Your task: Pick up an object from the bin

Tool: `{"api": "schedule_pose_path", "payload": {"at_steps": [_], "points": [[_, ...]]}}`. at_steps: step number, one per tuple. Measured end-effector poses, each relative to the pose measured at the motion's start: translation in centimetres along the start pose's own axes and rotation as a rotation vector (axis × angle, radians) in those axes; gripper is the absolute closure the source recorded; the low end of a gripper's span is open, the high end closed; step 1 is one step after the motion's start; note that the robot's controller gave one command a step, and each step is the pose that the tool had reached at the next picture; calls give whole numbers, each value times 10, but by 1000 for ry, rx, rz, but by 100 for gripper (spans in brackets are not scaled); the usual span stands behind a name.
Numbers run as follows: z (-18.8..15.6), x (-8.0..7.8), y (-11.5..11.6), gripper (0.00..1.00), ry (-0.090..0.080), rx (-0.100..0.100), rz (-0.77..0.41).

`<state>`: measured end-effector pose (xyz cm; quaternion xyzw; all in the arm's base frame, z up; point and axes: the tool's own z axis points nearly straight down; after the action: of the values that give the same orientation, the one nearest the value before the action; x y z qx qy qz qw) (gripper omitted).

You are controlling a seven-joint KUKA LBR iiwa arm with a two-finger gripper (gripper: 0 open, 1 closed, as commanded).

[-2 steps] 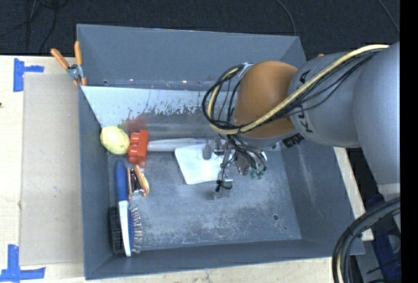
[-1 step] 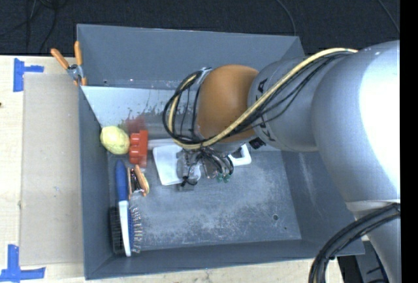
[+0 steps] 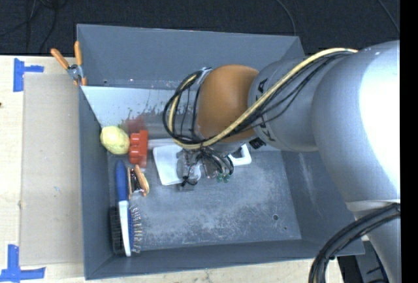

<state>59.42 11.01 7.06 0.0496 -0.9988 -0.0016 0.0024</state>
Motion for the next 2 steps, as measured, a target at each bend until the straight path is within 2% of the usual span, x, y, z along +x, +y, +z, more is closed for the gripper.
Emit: {"api": "schedule_pose_path", "payload": {"at_steps": [1,2], "points": [[-3,1,0,100,2,0,0],[-20,4,0,100,11,1,0]]}}
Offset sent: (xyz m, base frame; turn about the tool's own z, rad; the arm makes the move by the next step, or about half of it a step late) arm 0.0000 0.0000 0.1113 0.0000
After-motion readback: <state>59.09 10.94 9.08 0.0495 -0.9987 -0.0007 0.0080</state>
